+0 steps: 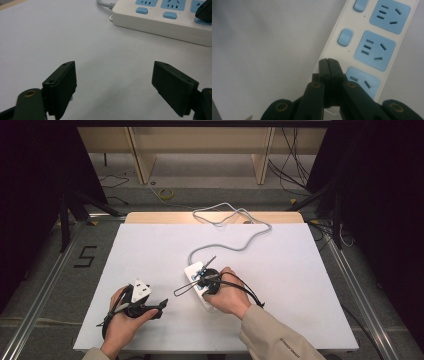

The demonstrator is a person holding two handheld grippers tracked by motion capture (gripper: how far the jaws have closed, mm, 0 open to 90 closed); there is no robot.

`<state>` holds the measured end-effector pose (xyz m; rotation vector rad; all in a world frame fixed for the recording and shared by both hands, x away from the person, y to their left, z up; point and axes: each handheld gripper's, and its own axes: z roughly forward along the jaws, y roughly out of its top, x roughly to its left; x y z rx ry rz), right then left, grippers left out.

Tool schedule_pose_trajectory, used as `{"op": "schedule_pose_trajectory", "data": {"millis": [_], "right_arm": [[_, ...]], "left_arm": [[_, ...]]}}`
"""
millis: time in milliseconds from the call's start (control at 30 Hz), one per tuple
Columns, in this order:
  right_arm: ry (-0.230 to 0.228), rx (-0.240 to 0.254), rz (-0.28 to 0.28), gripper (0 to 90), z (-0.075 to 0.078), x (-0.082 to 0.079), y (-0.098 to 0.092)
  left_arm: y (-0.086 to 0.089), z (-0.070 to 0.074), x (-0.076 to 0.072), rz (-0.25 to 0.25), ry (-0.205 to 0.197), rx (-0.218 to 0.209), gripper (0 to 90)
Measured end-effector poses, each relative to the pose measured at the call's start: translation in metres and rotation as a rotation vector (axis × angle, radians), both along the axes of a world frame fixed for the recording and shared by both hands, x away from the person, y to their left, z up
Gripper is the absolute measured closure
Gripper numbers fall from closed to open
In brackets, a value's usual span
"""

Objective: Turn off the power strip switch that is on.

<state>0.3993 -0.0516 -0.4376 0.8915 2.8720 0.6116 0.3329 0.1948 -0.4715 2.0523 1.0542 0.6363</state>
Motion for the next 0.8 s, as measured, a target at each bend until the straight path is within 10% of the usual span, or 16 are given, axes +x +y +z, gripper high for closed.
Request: {"op": "schedule_pose_trajectory", "data": {"millis": [800], "right_arm": [[-0.034, -0.029, -0.011, 90.0, 0.0002, 0.0018, 0.0033]], "left_arm": [[-0.0002, -0.0002, -0.0002, 0.002, 0.001, -0.002, 19.6]]}}
